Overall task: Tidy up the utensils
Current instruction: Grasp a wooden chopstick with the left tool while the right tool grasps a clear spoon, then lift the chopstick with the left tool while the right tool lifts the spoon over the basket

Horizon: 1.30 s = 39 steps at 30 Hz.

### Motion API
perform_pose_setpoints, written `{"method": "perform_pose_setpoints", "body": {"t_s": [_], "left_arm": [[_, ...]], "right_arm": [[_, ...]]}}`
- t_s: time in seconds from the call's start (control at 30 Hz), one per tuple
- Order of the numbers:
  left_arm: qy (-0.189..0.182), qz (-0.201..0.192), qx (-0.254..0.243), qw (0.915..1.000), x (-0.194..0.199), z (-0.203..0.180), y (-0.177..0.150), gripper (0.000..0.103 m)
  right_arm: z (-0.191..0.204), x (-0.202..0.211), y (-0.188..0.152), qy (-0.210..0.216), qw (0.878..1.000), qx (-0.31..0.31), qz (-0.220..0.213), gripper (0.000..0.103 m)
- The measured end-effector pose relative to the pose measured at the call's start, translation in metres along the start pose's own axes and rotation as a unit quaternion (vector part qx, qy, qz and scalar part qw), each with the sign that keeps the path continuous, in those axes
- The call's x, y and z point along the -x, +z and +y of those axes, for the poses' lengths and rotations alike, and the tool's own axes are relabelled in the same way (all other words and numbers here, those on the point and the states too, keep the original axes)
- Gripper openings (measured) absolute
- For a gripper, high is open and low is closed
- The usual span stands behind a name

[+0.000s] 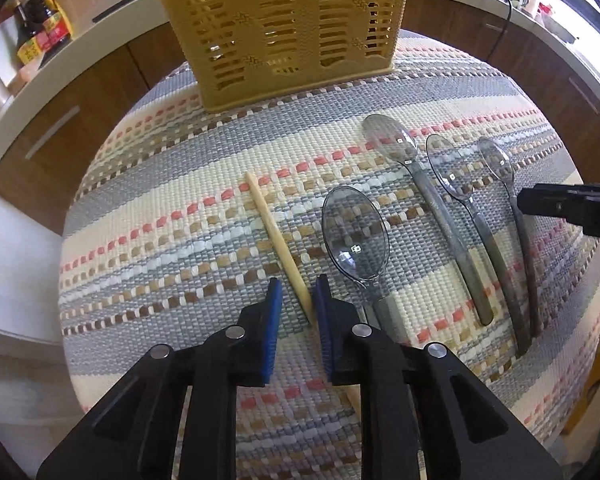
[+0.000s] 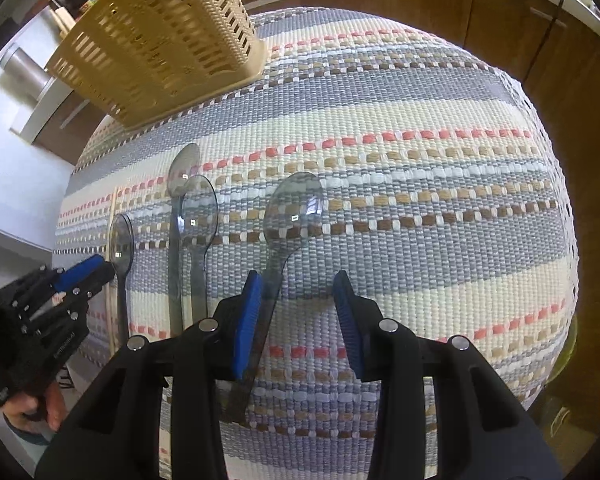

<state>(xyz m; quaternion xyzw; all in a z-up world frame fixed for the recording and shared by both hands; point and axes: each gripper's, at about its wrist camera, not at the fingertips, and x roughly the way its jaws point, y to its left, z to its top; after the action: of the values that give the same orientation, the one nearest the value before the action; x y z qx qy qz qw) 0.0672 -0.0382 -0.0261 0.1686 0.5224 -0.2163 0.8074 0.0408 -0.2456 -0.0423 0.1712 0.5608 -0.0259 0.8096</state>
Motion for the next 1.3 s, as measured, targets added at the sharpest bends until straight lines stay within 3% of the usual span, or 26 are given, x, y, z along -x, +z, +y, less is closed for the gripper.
{"method": "perform_pose_setpoints", "body": {"t_s": [0.07,0.13,0.27,0.47,0.83,1.17,1.3], "left_arm": [[-0.001,0.001,-0.003,1.0000,0.000,0.000,0.000,0.015],[-0.003,0.009,-0.014,0.9999,0.000,-0.001,0.002,0.015],[-0.006,0.022,-0.027,0.9994,-0.006,-0.003,0.011,0.014],[0.003,0.019,-0.029,0.9994,-0.007,-0.012,0.018,0.007],[-0.051,-0.058,0.068,0.9947,0.023,0.015,0.009,0.003],[-0.069,-0.111,0.091,0.9872,0.059,0.025,0.009,0.003],[-0.076,-0.134,0.098,0.9831,0.070,0.027,0.009,0.003]], "right_arm": [[0.005,-0.004,0.003,0.008,1.000,0.001,0.013,0.035],[0.014,-0.007,0.006,-0.015,1.000,0.004,0.027,0.034],[0.031,-0.015,0.013,-0.058,0.997,0.023,0.048,0.018],[0.051,-0.025,0.013,-0.087,0.993,0.051,0.054,0.012],[0.039,-0.011,0.001,-0.026,0.998,0.054,0.033,0.001],[0.016,0.008,-0.007,0.012,0.998,0.059,0.001,0.001],[0.002,0.038,-0.010,0.025,0.997,0.067,-0.019,0.001]]}}
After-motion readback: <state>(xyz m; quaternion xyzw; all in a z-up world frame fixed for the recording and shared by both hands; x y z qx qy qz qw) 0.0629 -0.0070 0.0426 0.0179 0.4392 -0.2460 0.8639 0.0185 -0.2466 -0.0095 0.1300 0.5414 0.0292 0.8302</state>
